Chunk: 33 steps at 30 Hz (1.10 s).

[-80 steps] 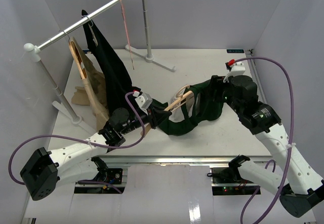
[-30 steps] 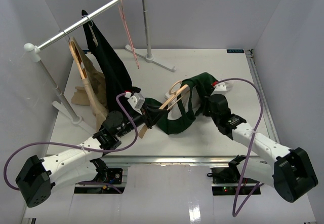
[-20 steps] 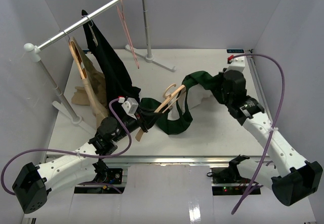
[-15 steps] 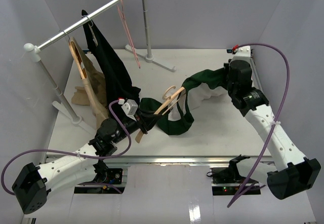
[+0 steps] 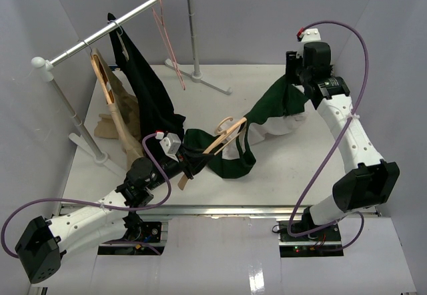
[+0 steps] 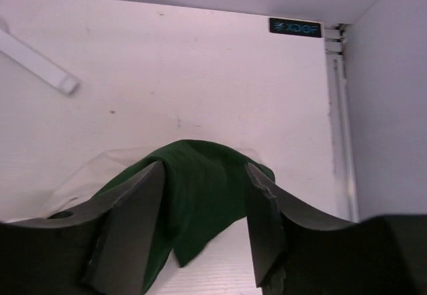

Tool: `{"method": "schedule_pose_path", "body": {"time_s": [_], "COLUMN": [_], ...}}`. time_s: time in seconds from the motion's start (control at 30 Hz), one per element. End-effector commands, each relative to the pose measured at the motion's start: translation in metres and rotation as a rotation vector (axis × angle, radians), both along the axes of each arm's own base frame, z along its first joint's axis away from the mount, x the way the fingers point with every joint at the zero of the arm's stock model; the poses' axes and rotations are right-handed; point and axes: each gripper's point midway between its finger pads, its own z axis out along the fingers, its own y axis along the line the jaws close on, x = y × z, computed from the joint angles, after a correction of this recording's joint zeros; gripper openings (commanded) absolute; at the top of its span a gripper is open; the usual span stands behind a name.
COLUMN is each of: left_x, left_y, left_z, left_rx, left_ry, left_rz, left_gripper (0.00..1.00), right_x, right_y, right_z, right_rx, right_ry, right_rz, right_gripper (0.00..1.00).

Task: Place the t-shirt on the hanger

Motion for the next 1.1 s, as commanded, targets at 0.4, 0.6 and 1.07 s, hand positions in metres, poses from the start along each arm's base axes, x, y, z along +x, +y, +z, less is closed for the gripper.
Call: {"method": "schedule_pose_path", "body": {"time_s": [0.4,0.6,1.07], "left_x": [0.007,0.008,0.009], "left_y": [-0.003,-0.005,-0.008], "left_z": [0.033,0.032,0.04], "left_rx": [-0.106,-0.098,-0.108], "left_ry": [-0.046,-0.042,-0.053], "left_rz": [0.016,0.014,0.009], "left_gripper": [0.0,0.0,0.0], "right_x": [-0.144,-0.165,-0.157], "right_y": [0.125,0.146,0.165], "right_z": [-0.018,-0.018,-0.036], "right_rx": [0.348,0.357,0.282], "right_ry": [-0.055,-0.102,-0.095], "right_rz": [0.573,0.609,0.492], "right_gripper": [0.62,0.6,0.47]}}
